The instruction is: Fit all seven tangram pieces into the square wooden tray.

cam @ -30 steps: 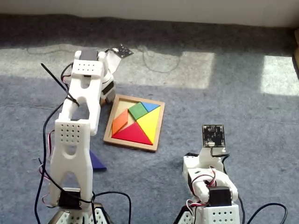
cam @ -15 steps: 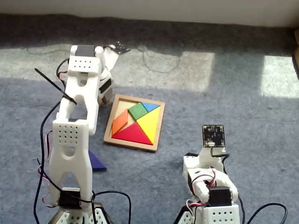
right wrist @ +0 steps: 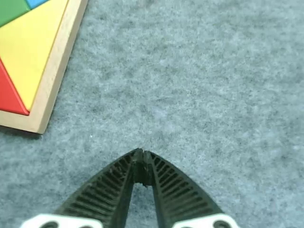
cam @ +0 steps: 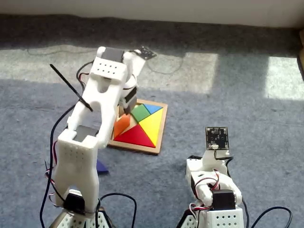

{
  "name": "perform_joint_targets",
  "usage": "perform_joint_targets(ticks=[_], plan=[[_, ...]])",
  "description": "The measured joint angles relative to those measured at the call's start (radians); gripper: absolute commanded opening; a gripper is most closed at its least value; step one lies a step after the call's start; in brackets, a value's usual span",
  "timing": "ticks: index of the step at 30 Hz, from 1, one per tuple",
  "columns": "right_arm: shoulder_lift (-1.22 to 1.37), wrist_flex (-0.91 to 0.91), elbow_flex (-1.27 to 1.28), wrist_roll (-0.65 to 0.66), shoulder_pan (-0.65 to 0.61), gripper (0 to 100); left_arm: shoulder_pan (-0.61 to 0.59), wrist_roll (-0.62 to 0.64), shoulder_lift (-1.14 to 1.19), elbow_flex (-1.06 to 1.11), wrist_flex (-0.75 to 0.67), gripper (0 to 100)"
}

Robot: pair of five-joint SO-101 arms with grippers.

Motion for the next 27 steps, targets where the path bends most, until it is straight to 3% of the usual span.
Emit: perform_joint_targets(ticks=[4, 8, 15, 19, 27], plan=[[0.0, 0.0, 0.0, 0.0, 0.0, 0.6, 0.037, 0.094, -0.005, 0.051, -0.002, 11], [0.0, 0.0, 0.0, 0.0, 0.0, 0.6, 0.061, 0.1, -0.005, 0.1, -0.037, 11], [0.0, 0.0, 0.0, 0.0, 0.0, 0.6, 0.086, -0.123, -0.005, 0.163, -0.063, 15], [0.0, 0.0, 0.0, 0.0, 0.0, 0.6, 0.072, -0.147, -0.005, 0.163, -0.095, 26], [0.0, 0.0, 0.0, 0.0, 0.0, 0.6, 0.0, -0.15, -0.005, 0.163, -0.107, 25]])
